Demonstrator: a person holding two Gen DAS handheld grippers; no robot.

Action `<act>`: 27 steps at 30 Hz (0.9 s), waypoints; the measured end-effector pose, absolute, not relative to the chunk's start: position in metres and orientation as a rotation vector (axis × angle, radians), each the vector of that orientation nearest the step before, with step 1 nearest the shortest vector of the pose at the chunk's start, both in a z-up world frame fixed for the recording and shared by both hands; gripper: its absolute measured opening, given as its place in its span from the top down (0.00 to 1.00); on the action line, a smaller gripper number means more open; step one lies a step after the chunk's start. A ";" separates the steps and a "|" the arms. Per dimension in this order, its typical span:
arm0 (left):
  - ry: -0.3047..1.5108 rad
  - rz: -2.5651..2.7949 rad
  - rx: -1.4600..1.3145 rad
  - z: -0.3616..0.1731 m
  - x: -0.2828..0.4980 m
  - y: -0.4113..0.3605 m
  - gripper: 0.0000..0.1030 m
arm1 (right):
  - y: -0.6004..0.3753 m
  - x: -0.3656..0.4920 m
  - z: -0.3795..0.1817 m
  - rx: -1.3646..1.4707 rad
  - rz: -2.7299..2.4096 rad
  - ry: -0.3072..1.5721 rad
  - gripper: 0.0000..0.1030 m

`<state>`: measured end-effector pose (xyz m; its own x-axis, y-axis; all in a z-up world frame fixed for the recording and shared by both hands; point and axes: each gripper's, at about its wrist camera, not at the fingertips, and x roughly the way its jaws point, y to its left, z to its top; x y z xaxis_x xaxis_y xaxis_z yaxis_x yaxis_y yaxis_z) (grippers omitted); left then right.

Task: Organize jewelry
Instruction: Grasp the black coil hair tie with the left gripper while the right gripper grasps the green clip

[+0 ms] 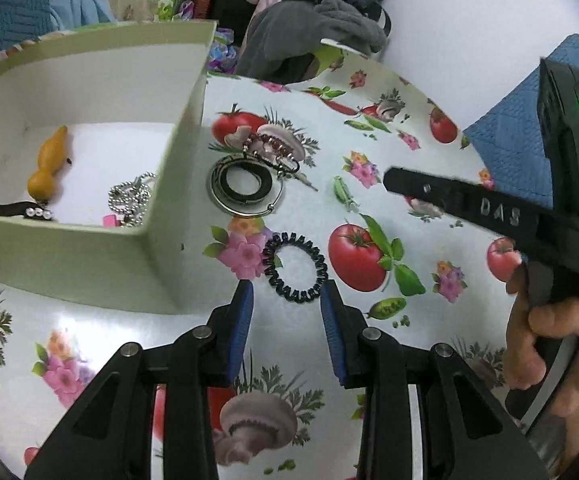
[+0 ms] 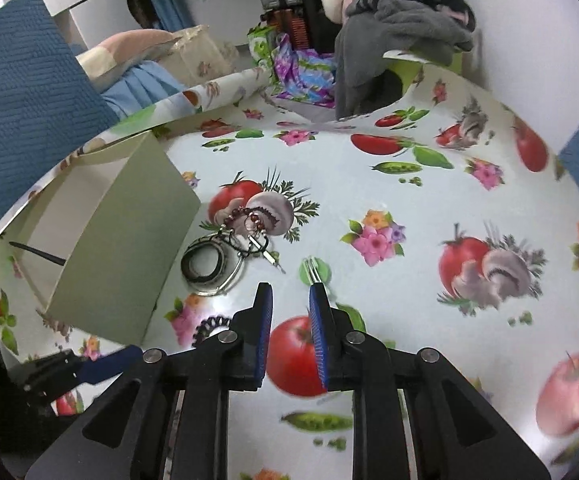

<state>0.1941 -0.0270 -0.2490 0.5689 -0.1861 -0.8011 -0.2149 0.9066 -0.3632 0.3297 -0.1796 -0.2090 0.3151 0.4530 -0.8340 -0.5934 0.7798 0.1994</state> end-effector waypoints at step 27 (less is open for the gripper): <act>0.979 0.000 -0.313 -0.280 0.232 -0.044 0.85 | -0.157 0.368 -0.268 -0.220 0.628 1.138 0.68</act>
<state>0.2321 -0.0442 -0.2799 0.5613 -0.1403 -0.8156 -0.1401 0.9552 -0.2607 0.3678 -0.1570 -0.2677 0.2707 0.3529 -0.8956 -0.5690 0.8091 0.1468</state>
